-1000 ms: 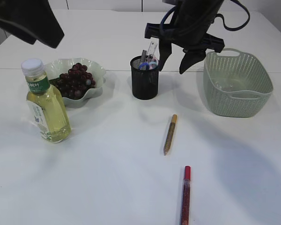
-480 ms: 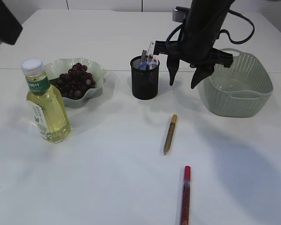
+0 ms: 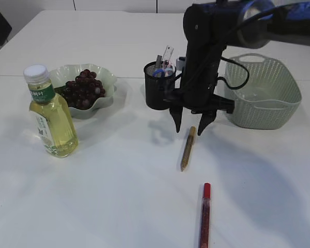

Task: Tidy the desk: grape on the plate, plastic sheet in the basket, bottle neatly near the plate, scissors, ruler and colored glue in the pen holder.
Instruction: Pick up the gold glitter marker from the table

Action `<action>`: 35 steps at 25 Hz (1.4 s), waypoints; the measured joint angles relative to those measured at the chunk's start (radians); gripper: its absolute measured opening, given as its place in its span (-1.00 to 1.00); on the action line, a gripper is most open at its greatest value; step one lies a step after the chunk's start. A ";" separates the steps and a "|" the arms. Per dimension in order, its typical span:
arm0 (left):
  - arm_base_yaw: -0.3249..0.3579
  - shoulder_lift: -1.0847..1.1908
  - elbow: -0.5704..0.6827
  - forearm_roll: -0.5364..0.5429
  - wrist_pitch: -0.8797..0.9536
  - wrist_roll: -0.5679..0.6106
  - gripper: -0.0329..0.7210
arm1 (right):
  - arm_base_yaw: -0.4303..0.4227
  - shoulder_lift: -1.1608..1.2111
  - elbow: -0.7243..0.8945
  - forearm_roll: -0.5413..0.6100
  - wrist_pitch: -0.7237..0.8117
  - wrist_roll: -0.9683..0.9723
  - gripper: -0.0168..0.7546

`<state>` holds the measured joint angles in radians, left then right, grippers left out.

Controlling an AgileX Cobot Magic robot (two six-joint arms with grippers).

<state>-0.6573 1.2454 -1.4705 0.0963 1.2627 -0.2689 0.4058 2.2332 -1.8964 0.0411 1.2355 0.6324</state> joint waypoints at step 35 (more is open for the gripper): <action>0.000 0.000 0.000 -0.004 0.000 0.002 -0.09 | 0.002 0.070 -0.005 -0.031 -0.014 0.012 0.09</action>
<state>-0.6573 1.2454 -1.4705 0.0922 1.2627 -0.2666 0.4082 2.3036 -1.9012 0.0097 1.2220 0.6446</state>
